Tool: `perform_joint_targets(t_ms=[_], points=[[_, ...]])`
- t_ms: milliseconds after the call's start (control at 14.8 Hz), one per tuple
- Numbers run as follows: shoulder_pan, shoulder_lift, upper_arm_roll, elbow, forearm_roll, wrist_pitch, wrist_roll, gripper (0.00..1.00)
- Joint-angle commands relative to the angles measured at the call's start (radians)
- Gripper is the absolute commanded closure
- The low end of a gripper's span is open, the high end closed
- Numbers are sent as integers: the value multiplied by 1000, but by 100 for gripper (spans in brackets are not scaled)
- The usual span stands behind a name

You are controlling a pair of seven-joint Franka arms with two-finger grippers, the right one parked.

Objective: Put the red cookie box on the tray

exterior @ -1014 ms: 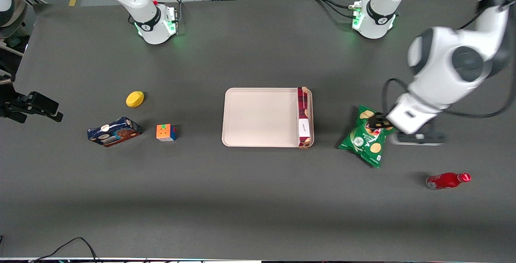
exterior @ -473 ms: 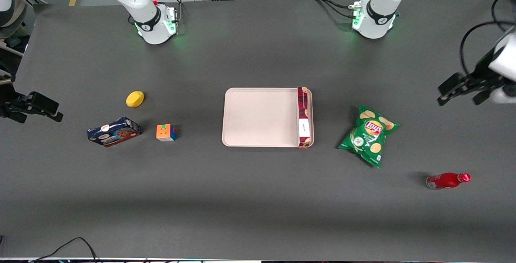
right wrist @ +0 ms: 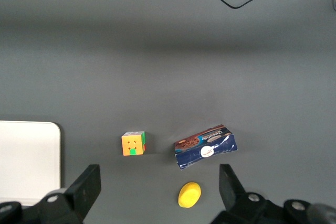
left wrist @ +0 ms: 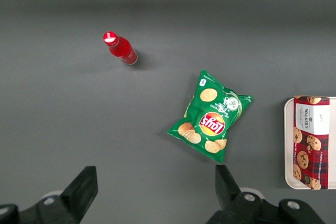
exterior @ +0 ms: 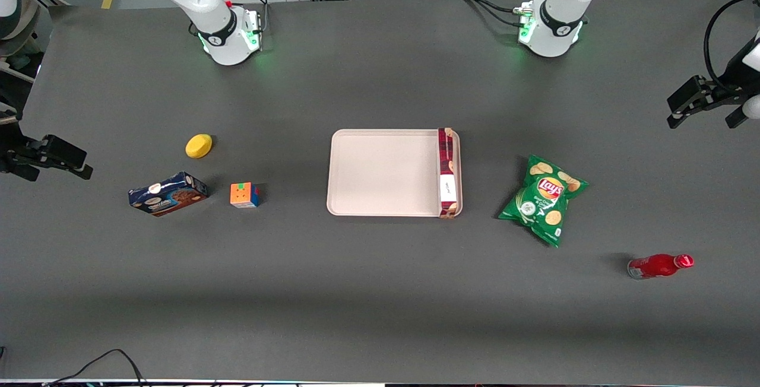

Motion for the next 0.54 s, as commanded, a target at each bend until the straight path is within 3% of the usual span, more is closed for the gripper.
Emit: perform_joint_targets(t_ms=[0,473], points=[[11,-14,-4,17,16,-38,28,0],[13,-16,-4,17,16,-38,42,0]])
